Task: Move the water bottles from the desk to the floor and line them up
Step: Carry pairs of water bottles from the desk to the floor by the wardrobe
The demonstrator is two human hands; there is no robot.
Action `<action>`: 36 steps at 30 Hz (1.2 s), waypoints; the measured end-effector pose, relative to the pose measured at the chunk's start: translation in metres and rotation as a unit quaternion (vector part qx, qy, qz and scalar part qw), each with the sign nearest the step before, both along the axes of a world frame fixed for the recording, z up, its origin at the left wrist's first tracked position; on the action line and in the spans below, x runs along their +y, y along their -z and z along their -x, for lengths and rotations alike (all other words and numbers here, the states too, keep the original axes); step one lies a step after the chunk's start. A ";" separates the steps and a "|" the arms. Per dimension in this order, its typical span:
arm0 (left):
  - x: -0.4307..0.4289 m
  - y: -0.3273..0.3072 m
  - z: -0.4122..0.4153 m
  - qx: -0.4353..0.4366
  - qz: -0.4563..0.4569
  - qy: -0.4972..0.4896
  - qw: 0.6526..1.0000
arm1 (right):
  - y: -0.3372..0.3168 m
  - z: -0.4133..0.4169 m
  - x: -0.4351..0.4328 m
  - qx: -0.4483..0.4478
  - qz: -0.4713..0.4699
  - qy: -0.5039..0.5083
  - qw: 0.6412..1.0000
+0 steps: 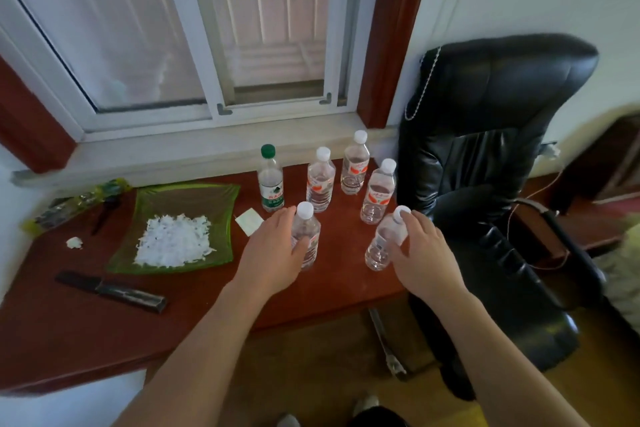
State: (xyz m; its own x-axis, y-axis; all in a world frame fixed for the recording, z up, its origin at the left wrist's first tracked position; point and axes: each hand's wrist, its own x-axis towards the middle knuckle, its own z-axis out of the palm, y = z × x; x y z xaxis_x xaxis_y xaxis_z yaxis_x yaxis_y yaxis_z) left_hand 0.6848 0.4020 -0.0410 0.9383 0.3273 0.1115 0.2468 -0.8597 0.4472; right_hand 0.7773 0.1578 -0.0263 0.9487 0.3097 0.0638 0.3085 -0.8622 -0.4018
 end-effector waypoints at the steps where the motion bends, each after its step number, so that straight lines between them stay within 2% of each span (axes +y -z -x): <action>1: 0.001 0.001 -0.008 0.002 0.013 -0.001 1.000 | 0.002 -0.009 -0.001 0.002 -0.008 0.003 1.000; 7: 0.001 0.006 -0.052 0.039 0.039 -0.010 0.998 | 0.016 -0.064 -0.009 0.031 -0.004 -0.019 0.999; 12: 0.001 0.006 -0.073 0.041 0.010 -0.015 0.999 | 0.022 -0.097 -0.008 0.077 0.005 -0.092 0.993; 20: 0.002 0.007 -0.083 0.032 0.027 -0.053 0.998 | 0.019 -0.118 -0.003 0.099 -0.013 -0.136 0.986; 28: 0.000 -0.001 -0.079 0.047 0.038 -0.062 0.996 | 0.003 -0.118 -0.002 0.066 -0.061 -0.147 0.985; 36: -0.002 -0.026 -0.074 -0.012 0.049 -0.017 0.999 | -0.011 -0.094 -0.005 0.032 -0.067 -0.096 0.993</action>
State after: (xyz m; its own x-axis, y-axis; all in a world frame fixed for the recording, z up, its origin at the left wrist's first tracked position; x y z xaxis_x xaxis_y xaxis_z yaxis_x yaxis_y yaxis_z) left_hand 0.7585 0.4000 -0.0153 0.9241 0.3688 0.1001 0.2625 -0.8031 0.5349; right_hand 0.8717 0.1530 -0.0157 0.8769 0.4772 0.0584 0.4315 -0.7276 -0.5333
